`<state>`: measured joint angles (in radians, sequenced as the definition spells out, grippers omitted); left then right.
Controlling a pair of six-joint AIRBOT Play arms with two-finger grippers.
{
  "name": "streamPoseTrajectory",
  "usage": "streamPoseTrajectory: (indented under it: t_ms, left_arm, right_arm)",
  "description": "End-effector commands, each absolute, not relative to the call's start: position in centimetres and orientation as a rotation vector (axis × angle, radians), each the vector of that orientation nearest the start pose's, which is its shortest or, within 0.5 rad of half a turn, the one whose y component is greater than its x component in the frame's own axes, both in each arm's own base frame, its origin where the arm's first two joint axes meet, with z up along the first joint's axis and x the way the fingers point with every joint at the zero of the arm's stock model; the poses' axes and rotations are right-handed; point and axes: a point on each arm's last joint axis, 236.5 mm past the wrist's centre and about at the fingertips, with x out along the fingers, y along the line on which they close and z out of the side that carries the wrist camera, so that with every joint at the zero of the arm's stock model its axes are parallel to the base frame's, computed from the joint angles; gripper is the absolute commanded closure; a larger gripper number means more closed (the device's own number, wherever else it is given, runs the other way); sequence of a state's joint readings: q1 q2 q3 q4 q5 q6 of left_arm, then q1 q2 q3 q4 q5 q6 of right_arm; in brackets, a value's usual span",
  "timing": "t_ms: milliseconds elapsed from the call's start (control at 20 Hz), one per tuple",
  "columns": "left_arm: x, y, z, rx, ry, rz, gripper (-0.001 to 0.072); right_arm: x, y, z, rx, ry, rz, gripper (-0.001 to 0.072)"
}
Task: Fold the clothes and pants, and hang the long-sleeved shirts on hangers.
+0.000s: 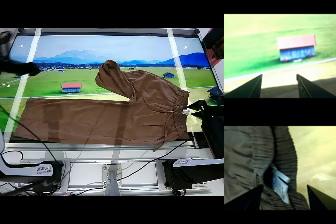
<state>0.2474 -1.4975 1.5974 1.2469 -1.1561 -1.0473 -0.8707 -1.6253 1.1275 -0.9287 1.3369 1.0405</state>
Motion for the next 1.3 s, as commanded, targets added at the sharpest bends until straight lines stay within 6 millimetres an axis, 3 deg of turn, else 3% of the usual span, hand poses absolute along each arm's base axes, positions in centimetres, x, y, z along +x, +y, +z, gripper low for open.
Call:
streamPoseTrajectory:
  t_ms: [0,100,200,350,550,600,700,800,1050,1250]
  left_arm:
    - [51.8,-1.1,10.1,0.379,0.874,-0.257,0.0234]
    - [53.4,-5.0,10.3,0.355,0.804,-0.28,0.012]
    - [53.9,-8.1,8.5,0.278,0.819,-0.314,0.0052]
    - [53.4,-11.9,4.7,0.143,0.903,-0.408,0.0048]
    - [53.4,-13.9,1.6,0.044,0.961,-0.453,0.0048]
    - [53.3,-14.6,1.0,0.014,0.972,-0.468,0.0048]
    - [53.2,-16.5,0.0,-0.081,0.994,-0.504,0.0049]
    - [53.3,-18.3,-1.3,-0.191,1.014,-0.534,0.0049]
    - [55.0,-19.5,-5.4,-0.318,1.021,-0.504,0.0039]
    - [54.8,-19.7,-8.5,-0.366,1.078,-0.47,0.004]
  right_arm:
    - [32.3,-14.8,-8.8,0.974,1.269,0.143,0.009]
    - [32.5,-14.3,-9.6,0.971,1.284,0.161,0.009]
    - [33.3,-12.8,-9.8,0.946,1.284,0.226,0.009]
    - [34.7,-10.5,-10.3,0.872,1.292,0.299,0.009]
    - [36.4,-9.4,-11.1,0.794,1.287,0.286,0.0102]
    - [36.7,-9.4,-11.4,0.774,1.286,0.277,0.0165]
    - [37.0,-9.8,-11.9,0.734,1.286,0.25,0.0476]
    - [37.2,-10.0,-12.0,0.728,1.279,0.24,0.0669]
    - [37.1,-9.8,-12.0,0.732,1.284,0.248,0.0671]
    - [36.9,-9.6,-11.9,0.736,1.291,0.257,0.0671]
